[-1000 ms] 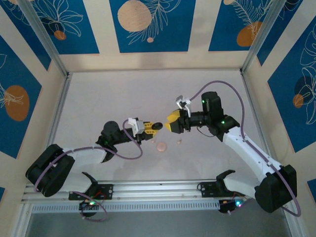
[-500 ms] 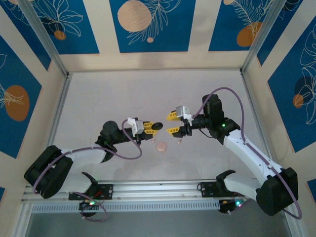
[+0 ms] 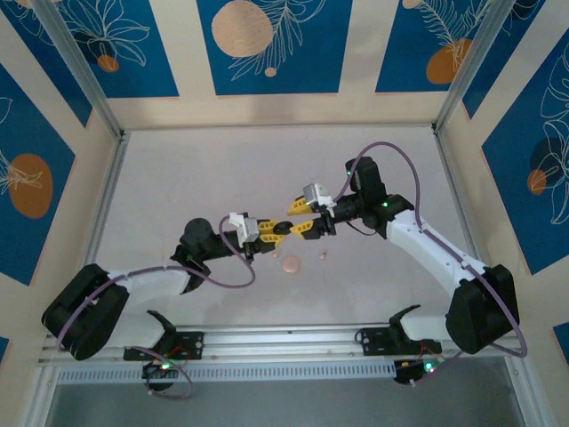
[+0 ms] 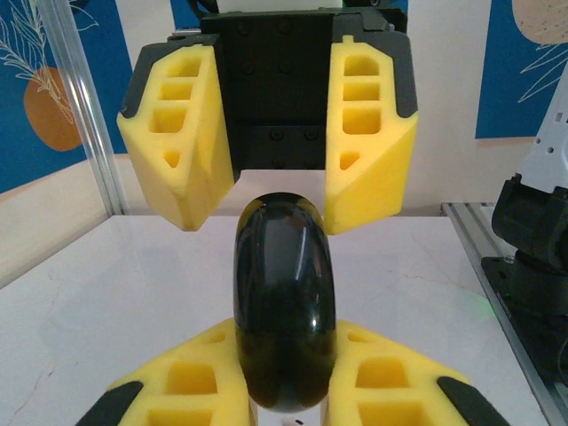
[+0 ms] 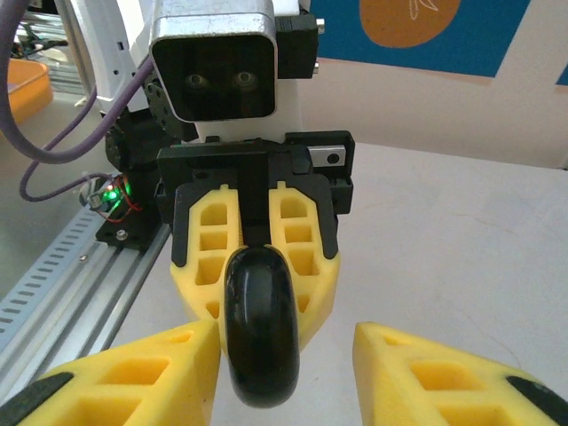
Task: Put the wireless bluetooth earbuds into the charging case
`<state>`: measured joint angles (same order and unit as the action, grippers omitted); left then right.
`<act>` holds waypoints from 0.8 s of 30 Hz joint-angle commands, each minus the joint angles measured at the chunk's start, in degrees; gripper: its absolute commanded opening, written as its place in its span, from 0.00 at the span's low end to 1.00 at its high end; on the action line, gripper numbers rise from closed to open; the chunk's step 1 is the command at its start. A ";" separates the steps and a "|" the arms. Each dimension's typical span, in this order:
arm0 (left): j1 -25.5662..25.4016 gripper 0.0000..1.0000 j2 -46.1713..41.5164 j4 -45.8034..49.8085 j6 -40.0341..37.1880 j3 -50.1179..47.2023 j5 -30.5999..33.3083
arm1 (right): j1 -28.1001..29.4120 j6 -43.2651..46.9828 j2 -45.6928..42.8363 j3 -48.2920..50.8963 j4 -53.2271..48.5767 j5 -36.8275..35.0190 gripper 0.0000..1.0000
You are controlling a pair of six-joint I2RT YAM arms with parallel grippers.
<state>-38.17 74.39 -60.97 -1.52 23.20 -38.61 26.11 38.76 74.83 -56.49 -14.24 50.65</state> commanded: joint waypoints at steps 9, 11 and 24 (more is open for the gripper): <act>-0.87 0.11 -1.02 0.55 -0.85 1.58 -1.23 | 1.22 4.29 2.95 -3.11 -5.84 3.94 0.34; -0.93 0.11 -1.12 0.50 -0.95 1.64 -1.12 | 1.30 4.69 3.16 -3.10 -6.10 3.80 0.31; -0.94 0.42 -1.22 1.51 -2.09 1.16 1.45 | -0.09 6.43 1.25 -3.15 -11.12 0.70 0.18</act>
<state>-38.52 74.30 -58.89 -2.15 23.22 -38.28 26.63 43.81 77.43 -58.19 -21.37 52.03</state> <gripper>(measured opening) 0.370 0.186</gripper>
